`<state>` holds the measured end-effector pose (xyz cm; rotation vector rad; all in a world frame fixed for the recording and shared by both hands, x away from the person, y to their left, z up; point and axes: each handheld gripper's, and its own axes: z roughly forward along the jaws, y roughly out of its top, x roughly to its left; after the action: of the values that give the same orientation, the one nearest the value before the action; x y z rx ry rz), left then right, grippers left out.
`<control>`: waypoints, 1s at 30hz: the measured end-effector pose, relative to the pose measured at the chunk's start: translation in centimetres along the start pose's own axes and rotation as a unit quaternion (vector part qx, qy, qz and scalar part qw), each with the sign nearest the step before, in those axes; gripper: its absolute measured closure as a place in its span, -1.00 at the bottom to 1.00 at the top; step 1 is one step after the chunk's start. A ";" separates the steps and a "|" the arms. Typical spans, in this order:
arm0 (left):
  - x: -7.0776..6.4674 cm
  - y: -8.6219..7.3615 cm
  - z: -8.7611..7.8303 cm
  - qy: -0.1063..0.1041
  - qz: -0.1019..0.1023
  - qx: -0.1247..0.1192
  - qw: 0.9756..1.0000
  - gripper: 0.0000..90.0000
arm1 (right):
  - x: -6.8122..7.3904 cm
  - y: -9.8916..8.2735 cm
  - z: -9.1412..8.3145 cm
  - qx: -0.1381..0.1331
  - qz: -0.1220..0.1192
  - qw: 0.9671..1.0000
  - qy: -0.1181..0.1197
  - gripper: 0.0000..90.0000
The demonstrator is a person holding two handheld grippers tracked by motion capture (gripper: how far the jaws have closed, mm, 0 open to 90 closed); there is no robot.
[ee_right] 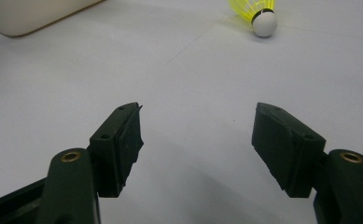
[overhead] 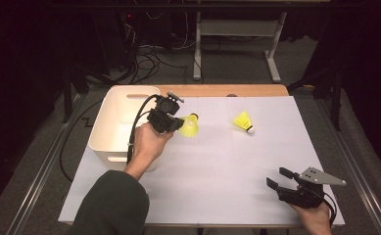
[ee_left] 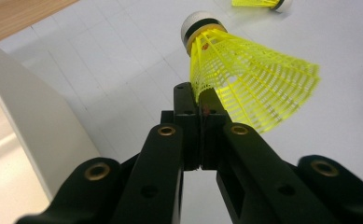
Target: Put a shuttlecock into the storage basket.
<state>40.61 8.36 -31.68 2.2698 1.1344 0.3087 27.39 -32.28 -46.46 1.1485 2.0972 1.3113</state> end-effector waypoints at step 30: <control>2.9 0.5 -2.4 0.005 -0.023 -0.018 1.000 0.99 | 0.0 -0.1 0.3 0.011 -0.002 1.000 -0.002 -0.25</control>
<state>41.64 11.37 -29.57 2.2109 1.1750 0.3199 27.54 -32.13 -46.63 1.1556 2.1143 1.2864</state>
